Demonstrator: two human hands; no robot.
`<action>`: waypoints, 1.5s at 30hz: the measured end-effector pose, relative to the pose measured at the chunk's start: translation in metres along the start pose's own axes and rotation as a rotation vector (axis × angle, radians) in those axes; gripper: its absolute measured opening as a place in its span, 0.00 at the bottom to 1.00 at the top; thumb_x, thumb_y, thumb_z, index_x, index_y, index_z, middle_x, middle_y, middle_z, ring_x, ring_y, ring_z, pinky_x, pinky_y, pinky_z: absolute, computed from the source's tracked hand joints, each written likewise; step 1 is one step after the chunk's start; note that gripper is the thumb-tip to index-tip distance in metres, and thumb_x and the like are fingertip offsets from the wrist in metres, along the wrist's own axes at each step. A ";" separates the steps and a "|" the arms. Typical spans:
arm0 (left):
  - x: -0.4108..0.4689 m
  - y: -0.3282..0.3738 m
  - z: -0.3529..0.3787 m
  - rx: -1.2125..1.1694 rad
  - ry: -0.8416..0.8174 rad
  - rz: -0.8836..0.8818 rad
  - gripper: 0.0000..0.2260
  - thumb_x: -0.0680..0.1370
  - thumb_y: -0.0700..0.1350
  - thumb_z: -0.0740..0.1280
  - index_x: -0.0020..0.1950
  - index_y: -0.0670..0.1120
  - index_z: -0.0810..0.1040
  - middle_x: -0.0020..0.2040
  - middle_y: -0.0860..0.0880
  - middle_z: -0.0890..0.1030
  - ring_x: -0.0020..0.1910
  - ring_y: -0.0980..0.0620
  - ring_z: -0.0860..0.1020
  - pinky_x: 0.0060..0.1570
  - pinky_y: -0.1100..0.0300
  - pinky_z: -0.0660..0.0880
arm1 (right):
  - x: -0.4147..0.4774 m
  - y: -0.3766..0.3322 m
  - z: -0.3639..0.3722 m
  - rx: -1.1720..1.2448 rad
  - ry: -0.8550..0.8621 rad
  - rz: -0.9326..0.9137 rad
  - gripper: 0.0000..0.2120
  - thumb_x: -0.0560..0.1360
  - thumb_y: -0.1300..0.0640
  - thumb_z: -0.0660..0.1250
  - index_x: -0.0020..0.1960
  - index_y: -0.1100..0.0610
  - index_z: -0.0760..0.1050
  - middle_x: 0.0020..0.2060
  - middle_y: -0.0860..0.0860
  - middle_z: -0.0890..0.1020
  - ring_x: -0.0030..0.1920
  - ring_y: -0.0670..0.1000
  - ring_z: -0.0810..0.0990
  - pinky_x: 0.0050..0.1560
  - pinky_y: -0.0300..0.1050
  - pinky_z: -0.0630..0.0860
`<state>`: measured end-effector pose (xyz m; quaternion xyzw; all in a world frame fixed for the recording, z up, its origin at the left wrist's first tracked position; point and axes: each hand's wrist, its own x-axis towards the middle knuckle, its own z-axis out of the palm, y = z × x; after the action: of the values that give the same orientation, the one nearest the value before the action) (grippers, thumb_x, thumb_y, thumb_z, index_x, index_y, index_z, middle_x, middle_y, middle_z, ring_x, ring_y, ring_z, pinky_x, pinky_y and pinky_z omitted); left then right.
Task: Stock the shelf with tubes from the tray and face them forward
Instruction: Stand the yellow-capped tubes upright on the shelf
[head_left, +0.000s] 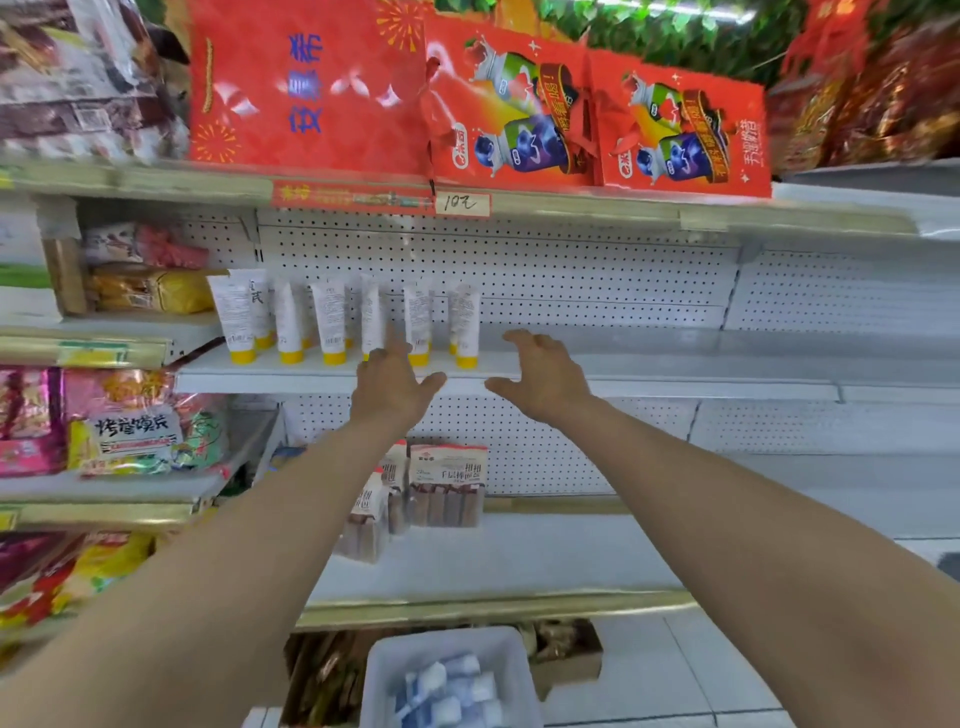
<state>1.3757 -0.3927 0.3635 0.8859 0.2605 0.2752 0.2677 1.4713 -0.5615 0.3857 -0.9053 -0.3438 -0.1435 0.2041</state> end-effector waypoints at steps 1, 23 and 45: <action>-0.009 -0.001 0.002 -0.009 -0.010 0.003 0.29 0.77 0.57 0.67 0.73 0.46 0.64 0.69 0.42 0.67 0.70 0.40 0.64 0.63 0.45 0.70 | -0.010 0.001 0.001 0.009 -0.009 0.011 0.34 0.75 0.42 0.68 0.75 0.50 0.60 0.71 0.55 0.68 0.71 0.57 0.65 0.64 0.56 0.71; -0.156 -0.164 0.222 0.089 -0.481 -0.409 0.25 0.77 0.59 0.63 0.67 0.43 0.71 0.61 0.40 0.76 0.57 0.40 0.77 0.58 0.50 0.74 | -0.149 0.106 0.254 0.177 -0.657 0.275 0.28 0.76 0.43 0.65 0.72 0.54 0.66 0.67 0.57 0.70 0.67 0.59 0.71 0.64 0.50 0.70; -0.362 -0.322 0.379 0.106 -0.779 -1.265 0.37 0.72 0.67 0.66 0.67 0.40 0.63 0.60 0.40 0.77 0.58 0.39 0.77 0.56 0.51 0.72 | -0.320 0.143 0.500 0.280 -1.503 0.491 0.25 0.79 0.39 0.61 0.66 0.57 0.74 0.58 0.55 0.81 0.54 0.54 0.80 0.58 0.48 0.74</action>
<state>1.2546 -0.5064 -0.2284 0.6119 0.6198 -0.2784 0.4048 1.3971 -0.6050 -0.2183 -0.7756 -0.1950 0.5978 0.0553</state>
